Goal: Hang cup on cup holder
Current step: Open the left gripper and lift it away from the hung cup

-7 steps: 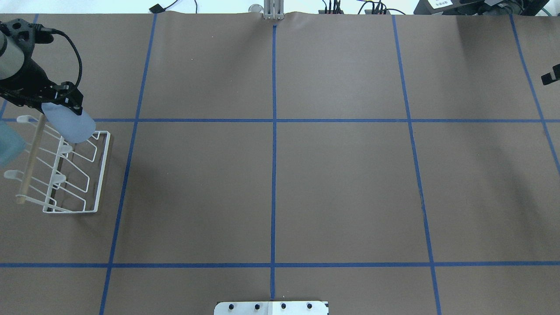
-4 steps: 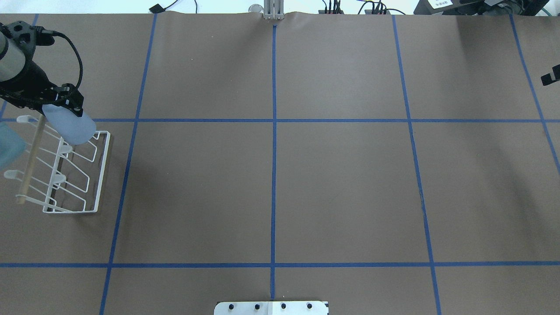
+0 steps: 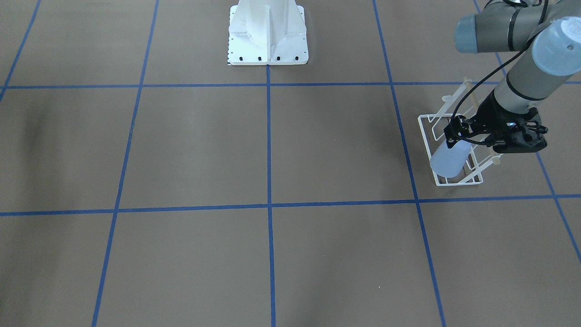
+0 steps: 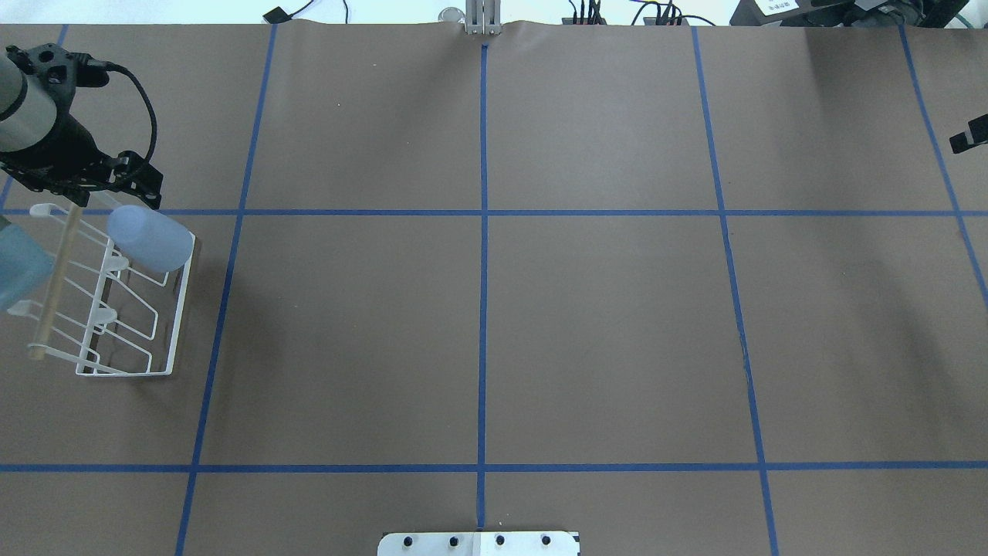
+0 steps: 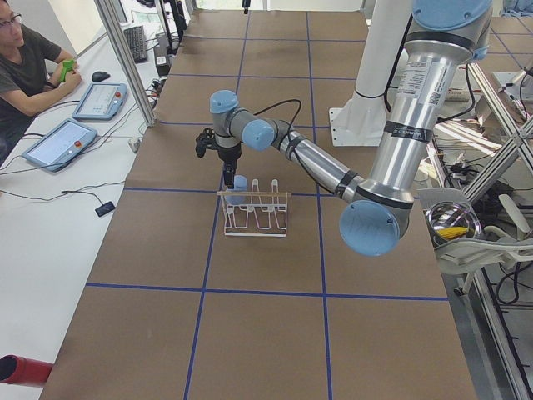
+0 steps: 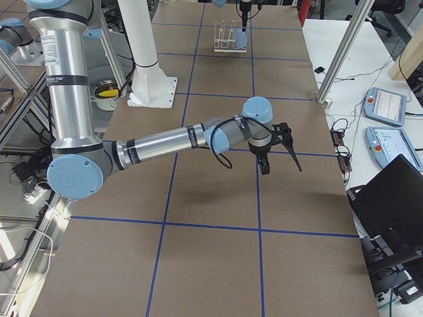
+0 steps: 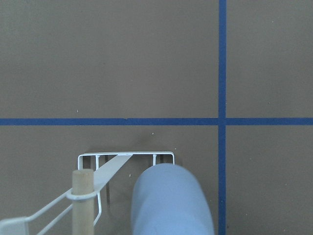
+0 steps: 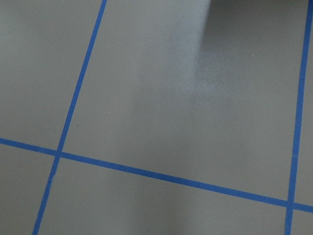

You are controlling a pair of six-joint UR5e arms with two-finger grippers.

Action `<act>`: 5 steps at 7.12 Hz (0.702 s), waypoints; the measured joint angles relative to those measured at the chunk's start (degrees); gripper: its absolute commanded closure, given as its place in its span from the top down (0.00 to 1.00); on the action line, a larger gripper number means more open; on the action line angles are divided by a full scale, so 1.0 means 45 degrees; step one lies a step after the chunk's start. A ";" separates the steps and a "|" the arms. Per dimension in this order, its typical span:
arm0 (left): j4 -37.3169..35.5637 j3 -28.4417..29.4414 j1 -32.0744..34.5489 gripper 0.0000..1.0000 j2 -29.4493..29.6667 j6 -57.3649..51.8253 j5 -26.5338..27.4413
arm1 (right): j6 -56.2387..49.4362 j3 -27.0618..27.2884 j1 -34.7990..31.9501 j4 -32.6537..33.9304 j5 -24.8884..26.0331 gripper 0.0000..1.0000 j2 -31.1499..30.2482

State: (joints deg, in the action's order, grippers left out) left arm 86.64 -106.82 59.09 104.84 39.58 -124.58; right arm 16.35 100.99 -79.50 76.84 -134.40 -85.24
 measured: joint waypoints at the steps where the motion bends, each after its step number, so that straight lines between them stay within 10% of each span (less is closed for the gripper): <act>1: 0.0025 -0.0149 0.0021 0.98 -0.0015 -0.0042 -0.0015 | 0.0000 0.0000 0.0041 0.0008 0.0087 1.00 0.0009; 5: -0.0080 -0.0657 0.1420 0.98 -0.0774 -0.3253 -0.0113 | -0.0734 0.0597 -0.0144 0.2407 0.0238 1.00 0.0353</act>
State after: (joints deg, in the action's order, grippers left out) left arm 86.28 -109.77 65.48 101.36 24.94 -125.09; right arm 13.05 103.67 -80.14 87.67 -133.33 -83.65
